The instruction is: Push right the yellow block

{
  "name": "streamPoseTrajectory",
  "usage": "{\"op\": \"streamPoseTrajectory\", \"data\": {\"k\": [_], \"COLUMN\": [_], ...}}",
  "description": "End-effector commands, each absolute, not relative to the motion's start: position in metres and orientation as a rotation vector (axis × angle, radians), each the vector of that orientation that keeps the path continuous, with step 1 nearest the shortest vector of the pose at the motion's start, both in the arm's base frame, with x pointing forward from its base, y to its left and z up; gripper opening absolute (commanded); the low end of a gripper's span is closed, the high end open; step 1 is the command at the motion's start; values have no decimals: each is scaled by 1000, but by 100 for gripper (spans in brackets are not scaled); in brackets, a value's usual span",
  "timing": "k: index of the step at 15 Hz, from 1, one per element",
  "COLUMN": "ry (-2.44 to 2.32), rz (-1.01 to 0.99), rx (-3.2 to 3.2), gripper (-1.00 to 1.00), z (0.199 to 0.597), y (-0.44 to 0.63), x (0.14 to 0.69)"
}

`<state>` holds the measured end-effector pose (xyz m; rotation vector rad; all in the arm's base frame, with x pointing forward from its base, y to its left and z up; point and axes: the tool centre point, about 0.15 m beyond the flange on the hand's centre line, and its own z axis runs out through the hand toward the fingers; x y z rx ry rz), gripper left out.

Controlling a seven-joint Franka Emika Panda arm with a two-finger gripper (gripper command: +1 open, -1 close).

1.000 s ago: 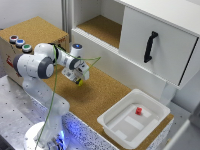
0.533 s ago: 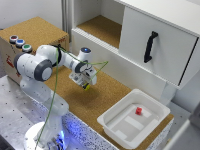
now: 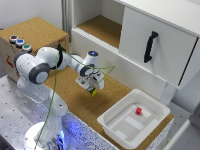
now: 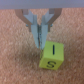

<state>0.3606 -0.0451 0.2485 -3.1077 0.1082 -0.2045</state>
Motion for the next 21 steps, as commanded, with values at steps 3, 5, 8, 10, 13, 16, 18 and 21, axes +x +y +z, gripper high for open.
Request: {"op": "streamPoseTrajectory", "data": {"k": [3,5,8,10,13,16,18,21], "ry": [109,68,-28,-82,-68,-44,-40,-45], "rz": [-273,-225,-168,-132,-123,-137,-129,-116], "rx": [-3058,-3054,-3058,-3091,-3154,-3225,-3262,-3294], "gripper": [100,100,100,100,100,100,100,-100], "z": [286,267,241,226,217,213,210,204], "y": [-75,-72,-62,-56,-49,-42,-39,-35], "x": [320,323,330,334,340,346,349,348]}}
